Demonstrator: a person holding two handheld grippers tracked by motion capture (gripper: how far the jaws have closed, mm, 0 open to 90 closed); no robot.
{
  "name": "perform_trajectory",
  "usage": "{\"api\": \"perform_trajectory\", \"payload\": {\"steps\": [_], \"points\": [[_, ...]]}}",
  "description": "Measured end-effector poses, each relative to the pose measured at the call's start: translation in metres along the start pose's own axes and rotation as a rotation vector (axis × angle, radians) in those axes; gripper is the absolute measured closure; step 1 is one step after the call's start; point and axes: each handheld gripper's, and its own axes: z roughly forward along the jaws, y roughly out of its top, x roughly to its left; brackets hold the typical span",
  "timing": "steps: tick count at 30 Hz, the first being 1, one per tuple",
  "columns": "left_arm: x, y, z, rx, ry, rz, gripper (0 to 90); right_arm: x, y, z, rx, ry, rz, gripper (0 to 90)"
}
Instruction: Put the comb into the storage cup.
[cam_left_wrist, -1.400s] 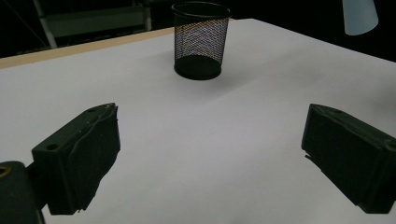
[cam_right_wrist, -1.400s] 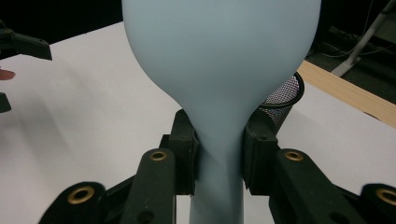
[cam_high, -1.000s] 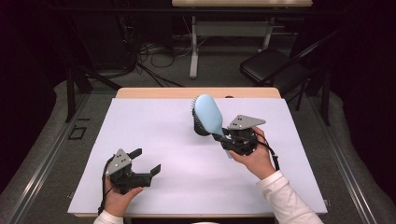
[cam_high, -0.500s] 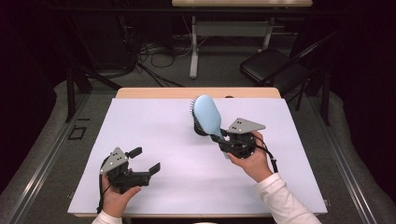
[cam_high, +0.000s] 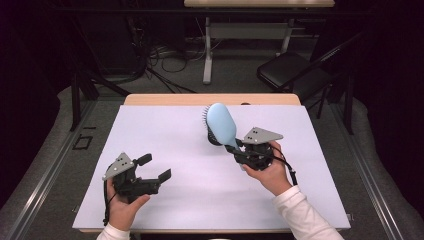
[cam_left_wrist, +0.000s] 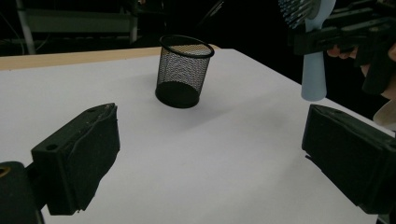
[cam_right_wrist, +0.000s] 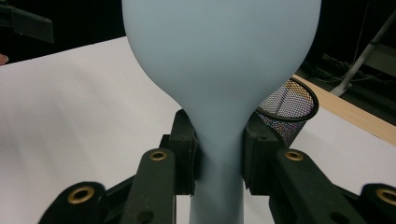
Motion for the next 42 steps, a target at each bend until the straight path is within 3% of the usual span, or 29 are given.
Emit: {"api": "perform_trajectory", "payload": {"steps": [6, 14, 23, 31, 42], "points": [[0.002, 0.01, 0.002, 0.014, -0.016, -0.025, 4.5, 0.0, 0.0, -0.001, -0.006, -0.003, -0.002, 69.4], [-0.001, 0.035, 0.007, 0.007, -0.032, -0.019, 4.5, 0.001, 0.001, -0.002, -0.008, 0.004, 0.0, 69.4], [-0.001, 0.061, 0.017, 0.034, -0.067, -0.025, 4.5, 0.0, 0.001, -0.003, -0.012, -0.002, -0.001, 69.3], [-0.004, 0.08, 0.028, 0.078, -0.058, 0.006, 4.5, 0.001, 0.001, -0.002, -0.015, -0.001, -0.003, 69.4], [-0.005, 0.105, 0.038, 0.101, -0.07, -0.006, 4.5, 0.0, 0.001, -0.003, -0.02, -0.008, -0.004, 69.4]]}}
